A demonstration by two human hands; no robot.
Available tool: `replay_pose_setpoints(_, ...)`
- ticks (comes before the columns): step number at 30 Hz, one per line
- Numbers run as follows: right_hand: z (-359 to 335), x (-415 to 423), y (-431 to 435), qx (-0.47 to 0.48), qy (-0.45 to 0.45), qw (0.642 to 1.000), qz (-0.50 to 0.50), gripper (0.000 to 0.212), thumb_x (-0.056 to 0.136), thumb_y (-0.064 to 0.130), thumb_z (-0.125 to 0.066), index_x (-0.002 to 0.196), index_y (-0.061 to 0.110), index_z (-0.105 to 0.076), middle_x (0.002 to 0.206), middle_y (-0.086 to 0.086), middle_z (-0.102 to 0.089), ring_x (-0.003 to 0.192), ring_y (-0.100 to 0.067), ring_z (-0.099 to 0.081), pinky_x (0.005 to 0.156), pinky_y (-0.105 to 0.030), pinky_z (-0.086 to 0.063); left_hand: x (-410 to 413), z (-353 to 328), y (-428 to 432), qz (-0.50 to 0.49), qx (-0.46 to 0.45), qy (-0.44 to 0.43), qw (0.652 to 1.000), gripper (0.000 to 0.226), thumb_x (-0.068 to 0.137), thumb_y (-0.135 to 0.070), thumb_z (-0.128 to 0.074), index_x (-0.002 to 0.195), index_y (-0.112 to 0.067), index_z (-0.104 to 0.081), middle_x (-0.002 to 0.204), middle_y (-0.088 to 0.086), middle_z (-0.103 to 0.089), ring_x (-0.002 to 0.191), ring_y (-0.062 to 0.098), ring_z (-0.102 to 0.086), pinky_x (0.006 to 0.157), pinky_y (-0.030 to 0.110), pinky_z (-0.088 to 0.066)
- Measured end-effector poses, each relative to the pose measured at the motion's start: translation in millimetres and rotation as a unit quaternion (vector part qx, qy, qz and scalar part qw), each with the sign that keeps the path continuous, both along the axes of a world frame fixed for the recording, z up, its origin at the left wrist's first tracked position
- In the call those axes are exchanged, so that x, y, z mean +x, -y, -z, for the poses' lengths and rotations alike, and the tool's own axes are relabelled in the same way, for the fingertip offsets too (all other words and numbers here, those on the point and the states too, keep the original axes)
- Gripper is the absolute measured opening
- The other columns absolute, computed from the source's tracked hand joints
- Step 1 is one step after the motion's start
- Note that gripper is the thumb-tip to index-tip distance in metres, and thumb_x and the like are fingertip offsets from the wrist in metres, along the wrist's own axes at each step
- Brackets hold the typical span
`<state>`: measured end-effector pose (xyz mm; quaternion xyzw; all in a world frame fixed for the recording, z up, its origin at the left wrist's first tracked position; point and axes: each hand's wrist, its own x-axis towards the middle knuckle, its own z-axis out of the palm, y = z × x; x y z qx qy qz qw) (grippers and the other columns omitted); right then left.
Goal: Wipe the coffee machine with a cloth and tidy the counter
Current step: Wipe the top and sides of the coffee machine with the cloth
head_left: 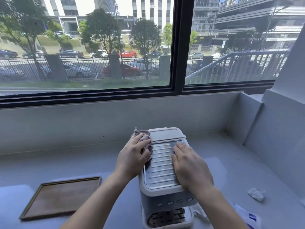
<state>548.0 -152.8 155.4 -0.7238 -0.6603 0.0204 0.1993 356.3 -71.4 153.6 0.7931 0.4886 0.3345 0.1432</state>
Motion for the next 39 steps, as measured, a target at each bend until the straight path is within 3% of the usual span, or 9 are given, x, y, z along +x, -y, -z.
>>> replay_pose_setpoints(9, -3, -1, 1, 0.003, -0.014, 1.0, -0.004, 0.043, 0.106, 0.031, -0.03, 0.146, 0.02, -0.044, 0.157, 0.002, -0.041, 0.147, -0.012, -0.031, 0.118, -0.026, -0.024, -1, 1, 51, 0.038, 0.065, -0.052, 0.996, 0.032, 0.09, -0.027, -0.055, 0.118, -0.022, -0.07, 0.136, -0.003, -0.061, 0.136, 0.025, -0.046, 0.115, 0.038, -0.035)
replay_pose_setpoints(13, -5, -1, 3, 0.057, -0.112, 0.991, 0.04, 0.021, 0.094, 0.017, -0.036, 0.106, 0.03, -0.047, 0.105, -0.004, -0.066, 0.095, -0.031, -0.057, 0.069, -0.035, -0.038, 26, -17, 52, 0.115, 0.116, -0.181, 0.97, 0.031, 0.095, -0.029, -0.043, 0.114, -0.016, -0.064, 0.123, 0.0, -0.062, 0.12, 0.024, -0.048, 0.108, 0.035, -0.033)
replay_pose_setpoints(17, -19, 9, 9, 0.099, -0.362, 0.925, 0.056, 0.029, 0.101, 0.015, -0.047, 0.116, 0.028, -0.067, 0.117, 0.001, -0.072, 0.114, -0.021, -0.065, 0.102, -0.043, -0.048, 57, -24, 75, 0.209, 0.045, -0.105, 0.971, 0.035, 0.085, -0.025, -0.054, 0.118, -0.017, -0.063, 0.121, 0.005, -0.064, 0.116, 0.024, -0.052, 0.105, 0.037, -0.039)
replay_pose_setpoints(19, -25, 14, 12, 0.105, -0.482, 0.869, 0.042, 0.024, 0.103, 0.019, -0.052, 0.102, 0.034, -0.071, 0.112, 0.009, -0.074, 0.114, -0.015, -0.065, 0.109, -0.049, -0.045, 60, -37, 77, 0.246, -0.112, 0.065, 0.961, 0.039, 0.077, -0.023, -0.062, 0.116, -0.017, -0.061, 0.11, 0.005, -0.066, 0.102, 0.018, -0.06, 0.092, 0.032, -0.048)
replay_pose_setpoints(22, -32, 1, 24, 0.091, -0.411, 0.907, -0.021, 0.019, 0.096, 0.048, -0.054, 0.11, 0.049, -0.067, 0.127, 0.014, -0.068, 0.123, -0.005, -0.059, 0.112, -0.045, -0.042, 42, -43, 66, 0.204, -0.222, 0.3, 0.905, 0.045, 0.074, -0.026, -0.06, 0.119, -0.028, -0.059, 0.115, -0.006, -0.066, 0.101, 0.001, -0.061, 0.088, 0.019, -0.046)
replay_pose_setpoints(25, -26, -17, 25, 0.03, -0.185, 0.981, -0.044, 0.043, 0.094, 0.055, -0.053, 0.137, 0.049, -0.051, 0.16, 0.007, -0.034, 0.147, -0.01, -0.028, 0.121, -0.038, -0.026, 19, -23, 62, 0.108, -0.095, 0.22, 0.965, 0.047, 0.078, -0.022, -0.048, 0.124, -0.031, -0.058, 0.124, -0.018, -0.058, 0.117, -0.001, -0.051, 0.091, 0.003, -0.031)
replay_pose_setpoints(29, -20, -27, 20, 0.008, 0.036, 0.997, -0.069, 0.045, 0.1, 0.051, -0.044, 0.144, 0.043, -0.046, 0.161, 0.006, -0.034, 0.148, -0.017, -0.027, 0.122, -0.031, -0.019, 18, -1, 52, 0.073, -0.053, 0.019, 0.996, 0.052, 0.094, -0.01, -0.044, 0.145, -0.014, -0.041, 0.152, 0.004, -0.042, 0.144, 0.02, -0.031, 0.118, 0.025, -0.016)
replay_pose_setpoints(33, -18, 0, 20, 0.016, -0.018, 0.998, -0.053, 0.045, 0.087, 0.046, -0.064, 0.131, 0.034, -0.064, 0.151, 0.01, -0.049, 0.141, -0.013, -0.039, 0.112, -0.019, -0.024, 26, -2, 47, 0.048, -0.076, -0.158, 0.983, 0.058, 0.102, -0.038, -0.032, 0.154, -0.015, -0.02, 0.165, 0.009, -0.011, 0.153, 0.021, -0.004, 0.124, 0.037, 0.0)
replay_pose_setpoints(39, -16, 24, -20, 0.041, -0.047, 0.996, 0.06, 0.029, 0.087, 0.032, -0.058, 0.108, 0.015, -0.068, 0.122, -0.004, -0.065, 0.113, -0.03, -0.059, 0.091, -0.034, -0.045, 48, -12, 53, -0.008, -0.088, -0.229, 0.969, 0.068, 0.097, -0.05, -0.027, 0.149, -0.006, -0.024, 0.164, 0.017, -0.012, 0.152, 0.028, -0.005, 0.124, 0.042, -0.006)
